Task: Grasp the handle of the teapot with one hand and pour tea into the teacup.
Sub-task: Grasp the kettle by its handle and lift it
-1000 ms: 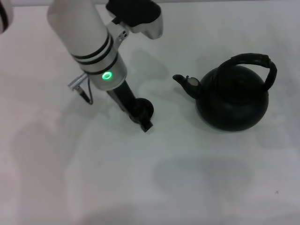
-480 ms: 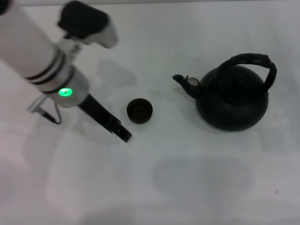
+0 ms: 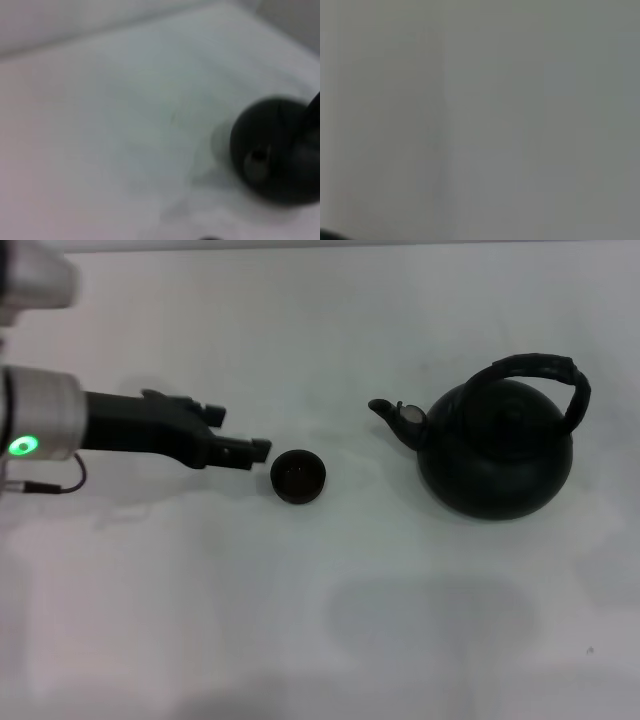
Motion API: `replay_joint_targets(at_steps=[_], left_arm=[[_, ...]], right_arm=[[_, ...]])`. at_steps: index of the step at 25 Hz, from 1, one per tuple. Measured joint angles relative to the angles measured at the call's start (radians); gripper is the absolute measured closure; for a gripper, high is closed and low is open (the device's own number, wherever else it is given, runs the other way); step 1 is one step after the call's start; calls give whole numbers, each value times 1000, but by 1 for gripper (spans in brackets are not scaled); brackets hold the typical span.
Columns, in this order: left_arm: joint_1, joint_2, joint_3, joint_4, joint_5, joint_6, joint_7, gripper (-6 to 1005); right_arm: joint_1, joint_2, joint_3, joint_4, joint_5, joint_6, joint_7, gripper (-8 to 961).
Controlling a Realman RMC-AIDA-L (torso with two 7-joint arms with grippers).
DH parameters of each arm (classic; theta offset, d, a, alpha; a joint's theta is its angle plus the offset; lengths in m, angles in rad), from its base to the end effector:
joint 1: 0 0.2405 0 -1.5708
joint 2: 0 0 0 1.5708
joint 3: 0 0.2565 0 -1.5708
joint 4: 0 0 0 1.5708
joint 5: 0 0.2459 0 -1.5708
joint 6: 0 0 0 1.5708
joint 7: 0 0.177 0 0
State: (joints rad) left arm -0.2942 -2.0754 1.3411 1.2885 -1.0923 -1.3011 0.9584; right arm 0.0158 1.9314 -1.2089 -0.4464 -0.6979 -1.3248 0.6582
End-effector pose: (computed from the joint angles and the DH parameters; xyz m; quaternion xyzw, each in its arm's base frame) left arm -0.2223 0.3675 -0.0368 -0.9291 -0.3304 -0.0771 0.1470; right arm 0.4205 0.2734 0.0622 -0.7615 0.2157 0.2950 0.5353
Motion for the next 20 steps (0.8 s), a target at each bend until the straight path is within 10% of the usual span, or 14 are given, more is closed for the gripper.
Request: replay_joint_targets(at_steps=[3,9,20], left_arm=[[65,-1,-66,-54,-173,8,205,149],[137,0,-200,-304,-603,-37,673,149],[168,1,-338,-757,-1008,-207,1253,149]], right_arm=[[-117,4,5,-273,-202,98,178,128],[-278,86,13,-693,-576,206,441,128],[-187,84,-79,-646,-605,199,531,127]])
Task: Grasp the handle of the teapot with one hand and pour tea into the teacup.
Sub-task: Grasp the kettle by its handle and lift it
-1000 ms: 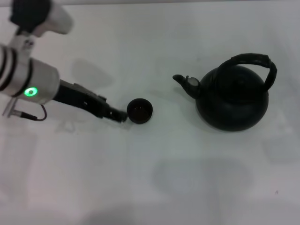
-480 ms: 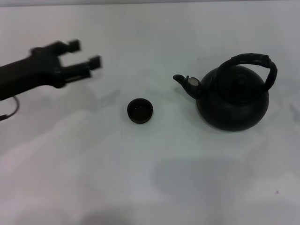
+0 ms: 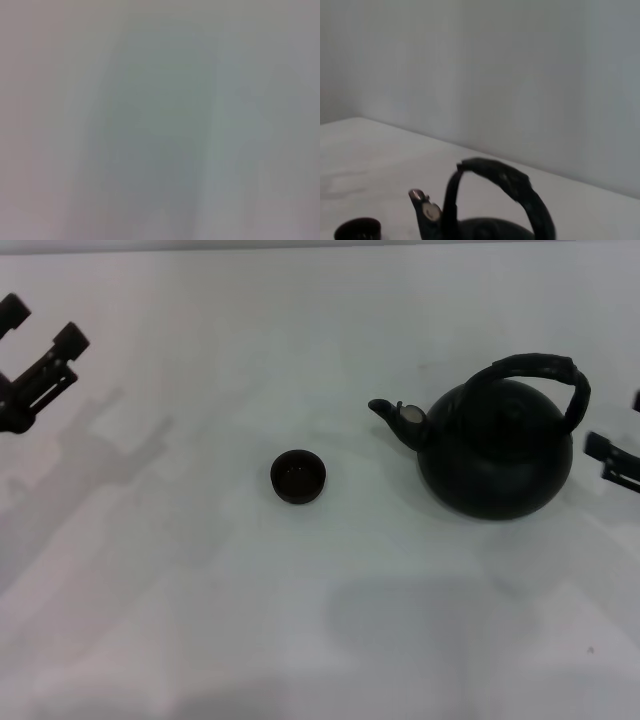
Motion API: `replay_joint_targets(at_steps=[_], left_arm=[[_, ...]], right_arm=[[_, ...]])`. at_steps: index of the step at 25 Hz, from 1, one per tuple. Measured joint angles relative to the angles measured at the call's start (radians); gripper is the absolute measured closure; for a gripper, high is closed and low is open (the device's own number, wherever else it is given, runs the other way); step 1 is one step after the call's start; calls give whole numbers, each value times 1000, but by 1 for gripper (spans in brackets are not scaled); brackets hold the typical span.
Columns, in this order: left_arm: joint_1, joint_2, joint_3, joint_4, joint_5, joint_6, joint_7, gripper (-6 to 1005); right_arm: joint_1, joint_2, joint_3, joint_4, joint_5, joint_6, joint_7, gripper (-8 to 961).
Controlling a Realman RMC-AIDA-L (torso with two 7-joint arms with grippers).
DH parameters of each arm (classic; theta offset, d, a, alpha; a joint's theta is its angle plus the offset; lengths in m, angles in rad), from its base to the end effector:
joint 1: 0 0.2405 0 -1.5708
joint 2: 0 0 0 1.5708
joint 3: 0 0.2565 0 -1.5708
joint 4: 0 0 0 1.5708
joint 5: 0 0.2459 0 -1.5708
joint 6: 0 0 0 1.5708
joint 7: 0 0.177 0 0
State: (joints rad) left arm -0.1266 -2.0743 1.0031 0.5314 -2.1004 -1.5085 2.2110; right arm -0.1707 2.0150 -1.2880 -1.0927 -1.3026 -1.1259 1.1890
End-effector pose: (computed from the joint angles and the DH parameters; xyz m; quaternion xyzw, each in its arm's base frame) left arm -0.3354 0.3014 0.0167 -0.7840 -0.2120 -0.4320 0.3922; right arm 0.3572 0.2797 0.0261 -0.8714 0.2299 0.2076 0.3803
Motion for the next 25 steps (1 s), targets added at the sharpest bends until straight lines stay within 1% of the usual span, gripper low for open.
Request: replay_joint_targets(at_steps=[8,14,19,25], left_arm=[[6,2,-30,-39,-8,7,8,149],[9,2,-31,-50,-12,9,8,150],[2,2,-31,-52,-14,26,9,150],[-5,4,-32,-54,-14,46,8,150]], right_arm=[[117,-1,-18,82,0,25,-2,127],[132,-2,-20,92,0,40,-3,128],[125,-3,-18,89,0,40,3,200],[131,0,-20,101,8,40,-2,386]])
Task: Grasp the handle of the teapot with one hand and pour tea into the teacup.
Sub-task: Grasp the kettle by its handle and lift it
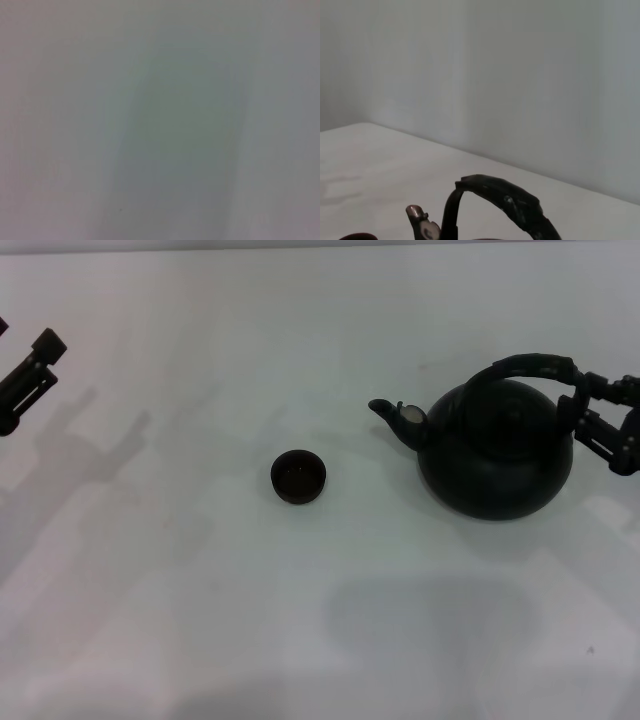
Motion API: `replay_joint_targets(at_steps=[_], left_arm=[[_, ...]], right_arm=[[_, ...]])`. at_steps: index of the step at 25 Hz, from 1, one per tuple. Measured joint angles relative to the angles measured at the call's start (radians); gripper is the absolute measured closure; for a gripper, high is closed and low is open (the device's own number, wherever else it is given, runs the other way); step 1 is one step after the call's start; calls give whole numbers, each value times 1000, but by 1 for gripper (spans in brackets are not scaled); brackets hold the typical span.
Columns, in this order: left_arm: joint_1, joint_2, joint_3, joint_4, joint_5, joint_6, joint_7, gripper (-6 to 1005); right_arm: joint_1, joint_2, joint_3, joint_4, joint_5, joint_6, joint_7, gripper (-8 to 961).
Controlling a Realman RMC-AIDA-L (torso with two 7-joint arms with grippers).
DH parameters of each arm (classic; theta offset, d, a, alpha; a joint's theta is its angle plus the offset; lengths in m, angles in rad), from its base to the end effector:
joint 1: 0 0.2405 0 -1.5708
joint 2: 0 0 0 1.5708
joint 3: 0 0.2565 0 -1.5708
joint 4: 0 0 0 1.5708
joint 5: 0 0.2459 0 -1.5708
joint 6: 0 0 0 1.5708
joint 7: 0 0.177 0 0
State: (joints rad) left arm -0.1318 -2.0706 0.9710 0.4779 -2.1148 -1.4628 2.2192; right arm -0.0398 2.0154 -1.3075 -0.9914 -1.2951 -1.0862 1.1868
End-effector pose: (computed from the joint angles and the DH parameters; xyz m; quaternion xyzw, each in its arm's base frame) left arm -0.3536 0.3014 0.0162 -0.7671 -0.2460 -0.4199 0.4181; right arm 0.3452 0.3136 0.0069 -0.8776 0.2260 0.2175 0.3625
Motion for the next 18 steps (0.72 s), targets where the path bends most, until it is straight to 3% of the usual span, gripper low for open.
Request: replay_joint_targets(at_steps=[13,18], left_arm=[[1,1,-11,-1,-4,24,-1,150],[0,1,-26,-3,-1,27,-1,149]], right_arm=[[53,4,2,62,6,2,-4,751],[60,1,10,49,16,24,-4,758]])
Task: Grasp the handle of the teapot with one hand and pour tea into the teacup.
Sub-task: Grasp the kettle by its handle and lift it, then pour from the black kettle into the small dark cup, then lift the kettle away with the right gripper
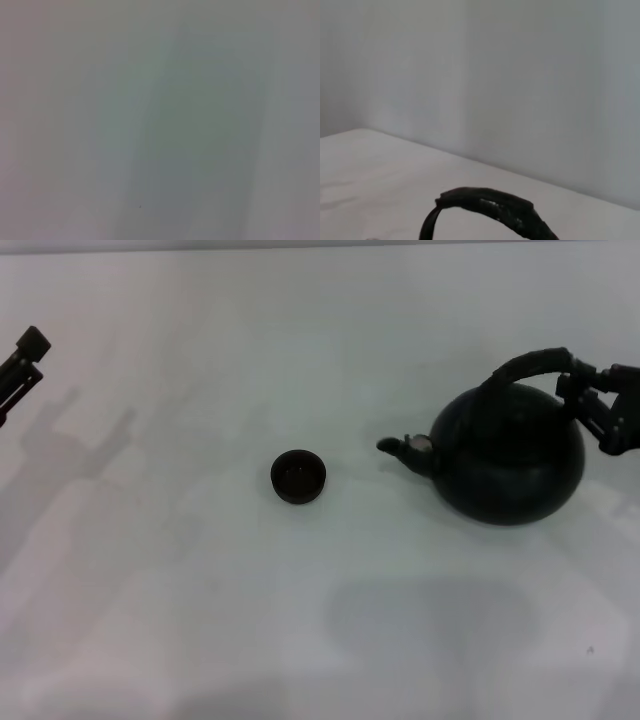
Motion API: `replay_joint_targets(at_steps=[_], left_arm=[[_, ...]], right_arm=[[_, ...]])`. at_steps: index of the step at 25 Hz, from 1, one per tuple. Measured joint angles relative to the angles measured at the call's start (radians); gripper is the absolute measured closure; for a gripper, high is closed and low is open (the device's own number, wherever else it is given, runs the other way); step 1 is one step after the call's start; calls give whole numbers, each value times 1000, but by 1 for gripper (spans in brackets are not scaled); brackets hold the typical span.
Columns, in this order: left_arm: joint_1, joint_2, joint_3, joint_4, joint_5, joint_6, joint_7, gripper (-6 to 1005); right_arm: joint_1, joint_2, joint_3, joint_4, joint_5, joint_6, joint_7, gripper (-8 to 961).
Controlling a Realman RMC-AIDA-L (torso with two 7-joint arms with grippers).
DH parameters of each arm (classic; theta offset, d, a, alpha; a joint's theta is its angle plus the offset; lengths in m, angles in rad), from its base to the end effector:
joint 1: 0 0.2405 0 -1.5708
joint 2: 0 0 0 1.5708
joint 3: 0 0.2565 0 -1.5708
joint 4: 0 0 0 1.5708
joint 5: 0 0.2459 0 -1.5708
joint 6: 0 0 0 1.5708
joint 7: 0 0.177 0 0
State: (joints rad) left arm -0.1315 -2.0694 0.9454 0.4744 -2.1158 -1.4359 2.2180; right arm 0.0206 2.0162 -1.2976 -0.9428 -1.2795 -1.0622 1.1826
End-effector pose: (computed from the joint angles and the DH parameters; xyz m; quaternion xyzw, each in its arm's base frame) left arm -0.3618 0.3033 0.0211 -0.7583 -0.2565 -0.4122 0.4349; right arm 0.3412 0.3309 0.0045 -0.8739 0.2275 0.2239 0.3666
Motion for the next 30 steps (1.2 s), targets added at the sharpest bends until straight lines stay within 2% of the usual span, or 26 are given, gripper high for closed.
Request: replay_joint_targets(at_steps=[15,22,26,30], left_arm=[[-1,0,-1,0,-4,6,-4,150],[0,0,-1,0,-3,15,-1,150],[0,0,0,-5,1,30,1,150],[-1,0,0,-25,1,48,4,150]], right_arm=[[45,-1,17,19,4,53,-39,813],[46,3,15,8,77,32,-86,823],[53,5,-20,-24,109,16,-106,825],[58,7,-107,-67,165,54,-167,827]])
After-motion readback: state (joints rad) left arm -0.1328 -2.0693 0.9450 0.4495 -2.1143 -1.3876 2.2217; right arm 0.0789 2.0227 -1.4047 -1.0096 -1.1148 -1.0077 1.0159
